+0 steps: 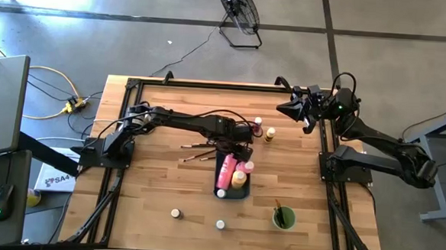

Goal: Pick & Place Paint Supplies
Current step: Adjust the large pink paint bottle in the blue bin

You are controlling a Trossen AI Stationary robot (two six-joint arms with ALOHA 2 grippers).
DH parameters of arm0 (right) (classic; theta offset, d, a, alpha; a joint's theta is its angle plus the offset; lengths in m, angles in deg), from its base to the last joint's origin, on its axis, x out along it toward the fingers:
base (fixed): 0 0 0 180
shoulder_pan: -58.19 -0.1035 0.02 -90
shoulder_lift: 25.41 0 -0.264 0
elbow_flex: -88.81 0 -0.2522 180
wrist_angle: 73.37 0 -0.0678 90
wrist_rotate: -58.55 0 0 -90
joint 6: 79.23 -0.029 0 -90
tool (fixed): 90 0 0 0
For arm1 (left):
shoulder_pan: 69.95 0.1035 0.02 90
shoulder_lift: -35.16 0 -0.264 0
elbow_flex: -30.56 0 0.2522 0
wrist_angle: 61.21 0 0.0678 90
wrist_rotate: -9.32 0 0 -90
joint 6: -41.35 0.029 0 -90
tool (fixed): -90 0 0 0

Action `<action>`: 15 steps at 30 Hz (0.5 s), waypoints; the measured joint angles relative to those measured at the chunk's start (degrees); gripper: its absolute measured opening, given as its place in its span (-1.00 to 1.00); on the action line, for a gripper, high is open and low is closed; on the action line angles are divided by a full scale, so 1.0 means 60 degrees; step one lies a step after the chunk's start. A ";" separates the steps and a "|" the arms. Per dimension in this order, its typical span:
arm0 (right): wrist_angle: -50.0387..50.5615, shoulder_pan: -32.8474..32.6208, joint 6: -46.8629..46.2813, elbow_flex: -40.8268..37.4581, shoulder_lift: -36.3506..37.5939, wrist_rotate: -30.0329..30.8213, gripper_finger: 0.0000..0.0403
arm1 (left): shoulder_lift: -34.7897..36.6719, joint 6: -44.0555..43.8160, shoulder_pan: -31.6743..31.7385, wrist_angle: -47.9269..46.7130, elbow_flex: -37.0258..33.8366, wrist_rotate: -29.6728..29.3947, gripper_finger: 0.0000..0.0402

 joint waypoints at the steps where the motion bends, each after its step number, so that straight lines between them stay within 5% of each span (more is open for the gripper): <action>1: -0.0002 0.0000 0.0000 0.0000 0.0000 0.0000 -0.99 | 0.0000 0.0000 0.0002 -0.0007 0.0000 -0.0023 -0.21; 7: -0.0002 -0.0001 0.0000 0.0000 0.0000 -0.0015 -0.99 | -0.0004 0.0014 0.0007 -0.0018 -0.0002 -0.0043 -0.42; 15: 0.0002 0.0000 0.0000 0.0000 0.0000 -0.0022 -0.99 | -0.0004 0.0035 0.0007 -0.0007 -0.0003 0.0054 -0.36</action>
